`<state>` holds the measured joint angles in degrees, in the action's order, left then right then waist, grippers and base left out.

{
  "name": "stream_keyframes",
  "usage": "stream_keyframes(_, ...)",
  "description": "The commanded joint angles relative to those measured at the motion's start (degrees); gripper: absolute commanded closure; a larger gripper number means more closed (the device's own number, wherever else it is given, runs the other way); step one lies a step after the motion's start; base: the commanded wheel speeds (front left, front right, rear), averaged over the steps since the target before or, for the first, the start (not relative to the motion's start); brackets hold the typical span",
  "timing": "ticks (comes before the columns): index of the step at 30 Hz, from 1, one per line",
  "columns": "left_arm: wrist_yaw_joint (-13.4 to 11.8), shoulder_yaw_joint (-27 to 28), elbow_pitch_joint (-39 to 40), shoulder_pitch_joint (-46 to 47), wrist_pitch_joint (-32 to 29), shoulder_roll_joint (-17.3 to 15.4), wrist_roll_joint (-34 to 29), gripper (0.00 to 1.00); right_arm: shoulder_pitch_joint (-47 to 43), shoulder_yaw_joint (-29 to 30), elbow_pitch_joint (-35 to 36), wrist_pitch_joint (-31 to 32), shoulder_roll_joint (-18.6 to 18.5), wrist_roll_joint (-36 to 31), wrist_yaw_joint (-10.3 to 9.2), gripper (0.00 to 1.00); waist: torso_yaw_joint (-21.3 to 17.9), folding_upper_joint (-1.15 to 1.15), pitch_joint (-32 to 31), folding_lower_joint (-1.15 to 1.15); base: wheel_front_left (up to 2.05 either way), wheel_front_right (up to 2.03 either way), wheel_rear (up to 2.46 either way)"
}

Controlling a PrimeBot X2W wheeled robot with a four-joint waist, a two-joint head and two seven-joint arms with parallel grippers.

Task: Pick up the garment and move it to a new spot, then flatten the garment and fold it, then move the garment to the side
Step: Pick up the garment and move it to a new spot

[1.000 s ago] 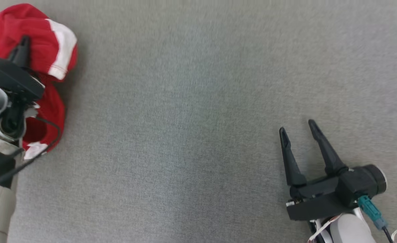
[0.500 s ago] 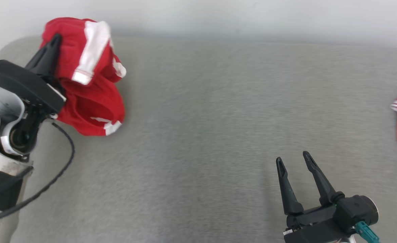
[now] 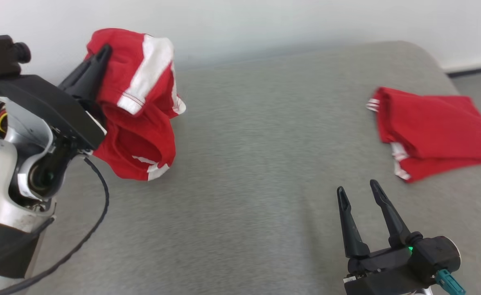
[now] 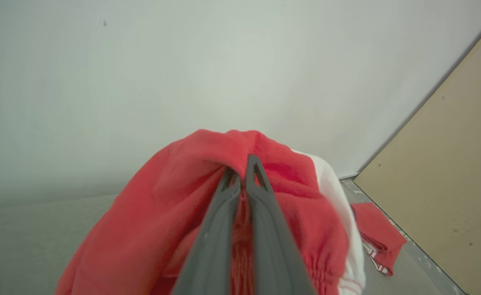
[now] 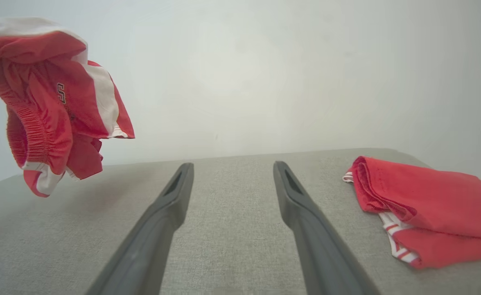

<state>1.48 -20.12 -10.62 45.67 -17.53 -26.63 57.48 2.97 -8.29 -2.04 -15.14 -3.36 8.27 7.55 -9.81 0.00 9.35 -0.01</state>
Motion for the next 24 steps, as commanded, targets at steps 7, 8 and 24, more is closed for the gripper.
stream_keyframes(7, -1.1, -1.4, 2.3, -2.4, -2.5, -1.2, -0.4, 1.00, 1.1, -0.1, 1.5, 0.0, 0.5, 1.3, -0.15, 0.00, -10.3, 0.00, 4.1, 0.01, 0.00, 0.00, 0.00)
stream_keyframes(8, -1.1, -1.4, 2.3, -2.4, -2.5, -1.2, -0.4, 1.00, 1.1, -0.1, 1.5, 0.0, 0.5, 1.3, -0.15, 0.00, -10.3, 0.00, 4.1, 0.01, 0.00, 0.00, 0.00)
stream_keyframes(24, 1.9, -6.1, -7.9, -6.7, 2.7, 0.2, -4.6, 1.00, 3.7, -1.6, 3.8, 0.0, 0.5, 5.0, -0.15, 0.00, -10.8, 0.00, 12.7, 0.01, 0.00, 0.00, 0.00)
